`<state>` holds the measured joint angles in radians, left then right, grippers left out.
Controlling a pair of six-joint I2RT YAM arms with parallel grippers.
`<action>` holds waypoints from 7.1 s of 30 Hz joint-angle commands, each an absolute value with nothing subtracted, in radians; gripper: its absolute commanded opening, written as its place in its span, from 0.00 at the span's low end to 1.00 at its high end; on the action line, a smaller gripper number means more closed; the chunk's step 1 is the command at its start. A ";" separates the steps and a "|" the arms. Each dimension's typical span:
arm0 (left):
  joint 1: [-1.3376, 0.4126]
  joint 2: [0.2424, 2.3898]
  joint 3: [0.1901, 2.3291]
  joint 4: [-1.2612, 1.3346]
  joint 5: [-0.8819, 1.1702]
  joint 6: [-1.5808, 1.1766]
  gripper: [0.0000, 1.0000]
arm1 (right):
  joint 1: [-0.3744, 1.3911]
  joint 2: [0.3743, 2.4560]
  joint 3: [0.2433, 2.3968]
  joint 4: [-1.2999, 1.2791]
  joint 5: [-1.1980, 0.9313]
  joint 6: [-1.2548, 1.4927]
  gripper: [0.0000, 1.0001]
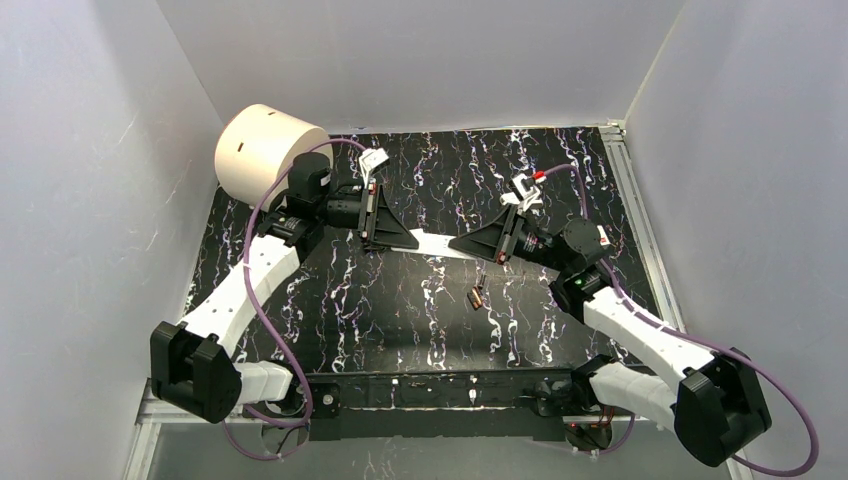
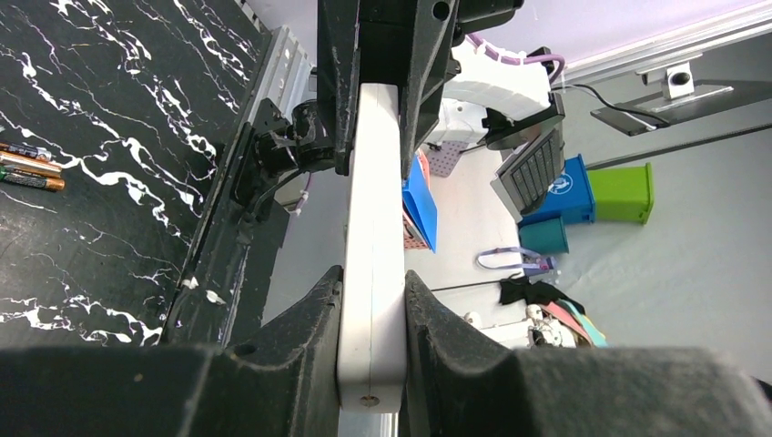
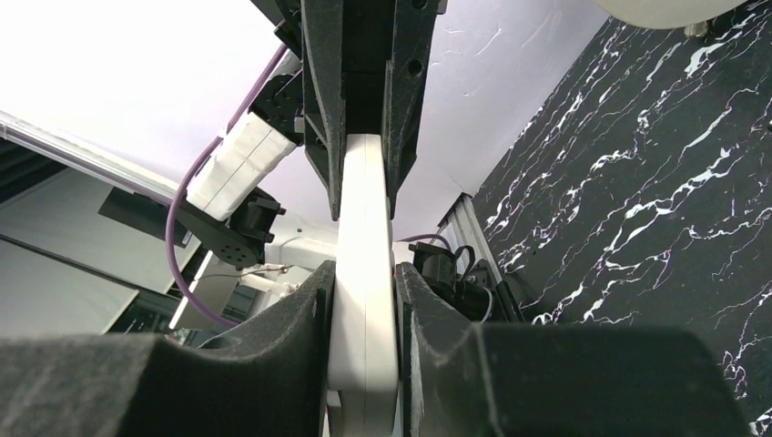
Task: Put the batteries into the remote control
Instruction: Remove the battery cover from the remote control, then place the battery cover at the center of the board, then adjust the remote control.
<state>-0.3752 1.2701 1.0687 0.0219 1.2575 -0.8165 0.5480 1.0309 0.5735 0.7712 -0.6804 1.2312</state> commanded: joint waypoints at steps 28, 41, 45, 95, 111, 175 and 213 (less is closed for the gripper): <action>-0.276 1.316 0.963 0.040 1.273 -0.805 0.00 | 0.544 1.013 0.789 0.111 -0.444 0.963 0.70; -0.267 1.322 1.000 -0.111 1.253 -0.712 0.00 | 0.543 0.981 0.790 0.078 -0.461 0.969 0.49; -0.263 1.315 0.999 -0.087 1.248 -0.733 0.00 | 0.543 0.967 0.775 0.081 -0.483 0.968 0.51; -0.264 1.177 0.910 -0.426 1.012 -0.508 0.00 | 0.412 1.037 0.496 -0.223 0.219 0.773 0.01; -0.308 1.213 0.922 -0.354 1.045 -0.540 0.00 | 0.319 0.896 0.533 -0.366 0.103 0.678 0.79; -0.462 0.888 0.786 0.408 0.668 -0.967 0.61 | 0.779 1.141 0.604 0.811 -0.407 1.083 0.01; -0.501 0.934 0.740 0.551 0.598 -0.875 0.00 | 0.813 1.084 0.636 0.696 -0.440 1.081 0.87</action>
